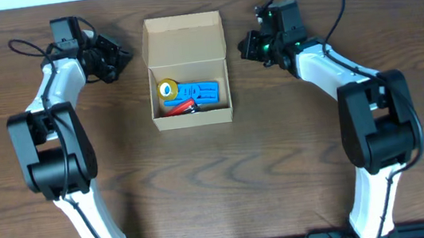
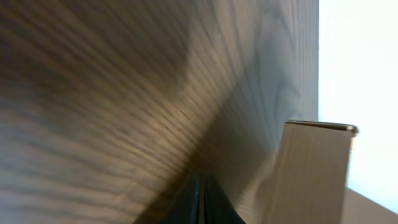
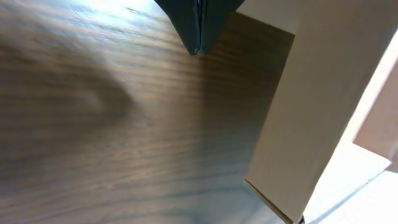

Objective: Pack container
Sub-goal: 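Raise both grippers to the box lid flaps on either side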

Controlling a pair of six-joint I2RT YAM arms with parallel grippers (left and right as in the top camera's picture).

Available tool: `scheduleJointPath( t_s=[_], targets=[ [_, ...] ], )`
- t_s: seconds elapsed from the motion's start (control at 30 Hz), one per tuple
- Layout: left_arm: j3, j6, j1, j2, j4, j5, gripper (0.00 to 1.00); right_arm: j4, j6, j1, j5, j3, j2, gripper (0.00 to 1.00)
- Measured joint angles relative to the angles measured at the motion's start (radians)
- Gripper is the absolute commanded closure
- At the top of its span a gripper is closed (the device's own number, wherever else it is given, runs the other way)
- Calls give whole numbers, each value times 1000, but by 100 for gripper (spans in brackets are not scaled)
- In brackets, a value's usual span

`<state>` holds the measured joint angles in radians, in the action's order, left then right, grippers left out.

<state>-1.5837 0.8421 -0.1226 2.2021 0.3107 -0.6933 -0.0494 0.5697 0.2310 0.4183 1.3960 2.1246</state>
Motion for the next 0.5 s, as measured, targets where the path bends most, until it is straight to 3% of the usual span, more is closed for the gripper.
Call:
scheduleJointPath(
  t_s=[0.5],
  targets=[
    [0, 41, 39, 52, -135, -201, 95, 235, 100, 2, 98, 2, 98, 99]
  ],
)
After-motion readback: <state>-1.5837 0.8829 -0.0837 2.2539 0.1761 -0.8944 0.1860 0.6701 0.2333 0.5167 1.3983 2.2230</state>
